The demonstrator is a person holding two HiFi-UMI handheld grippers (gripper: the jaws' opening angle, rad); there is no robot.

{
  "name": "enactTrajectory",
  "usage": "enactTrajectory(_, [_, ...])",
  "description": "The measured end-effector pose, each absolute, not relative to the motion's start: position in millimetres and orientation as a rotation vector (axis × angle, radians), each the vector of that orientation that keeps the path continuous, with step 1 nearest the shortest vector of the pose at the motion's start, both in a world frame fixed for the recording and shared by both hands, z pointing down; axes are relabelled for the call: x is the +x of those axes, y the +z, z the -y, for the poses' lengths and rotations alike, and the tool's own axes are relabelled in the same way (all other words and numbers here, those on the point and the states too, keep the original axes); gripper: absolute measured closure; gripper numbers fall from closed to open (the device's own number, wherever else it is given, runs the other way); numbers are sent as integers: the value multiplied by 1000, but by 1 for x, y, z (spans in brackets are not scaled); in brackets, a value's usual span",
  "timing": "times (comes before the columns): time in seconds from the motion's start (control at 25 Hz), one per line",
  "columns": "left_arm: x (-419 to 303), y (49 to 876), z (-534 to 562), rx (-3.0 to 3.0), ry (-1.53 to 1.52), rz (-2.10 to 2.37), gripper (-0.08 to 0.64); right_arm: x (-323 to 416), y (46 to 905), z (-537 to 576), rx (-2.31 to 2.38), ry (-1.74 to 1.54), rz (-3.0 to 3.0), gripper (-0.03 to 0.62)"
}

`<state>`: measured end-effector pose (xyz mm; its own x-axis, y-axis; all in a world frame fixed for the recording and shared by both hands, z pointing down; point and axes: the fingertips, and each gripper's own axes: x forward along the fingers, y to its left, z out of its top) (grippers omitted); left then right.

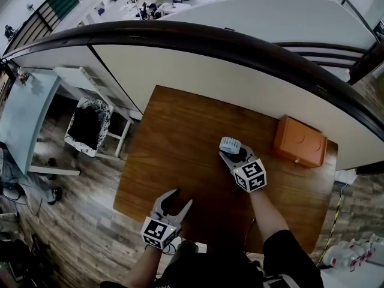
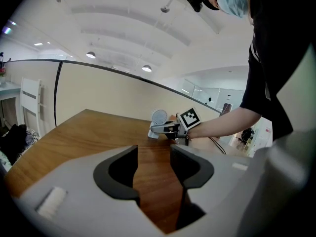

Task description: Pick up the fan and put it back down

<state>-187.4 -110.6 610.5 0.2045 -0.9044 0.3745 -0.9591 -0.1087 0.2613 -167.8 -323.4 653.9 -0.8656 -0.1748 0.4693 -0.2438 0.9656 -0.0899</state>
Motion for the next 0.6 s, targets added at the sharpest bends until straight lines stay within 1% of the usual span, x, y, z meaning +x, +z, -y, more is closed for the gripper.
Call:
enactTrajectory(0.28, [-192,603,103,2057,158,1754,368,-155,647,306,356,228,2620,400])
enactTrajectory(0.6, [-189,589,89,2106,141,1752,368,-135,614,273,447,264,2646,402])
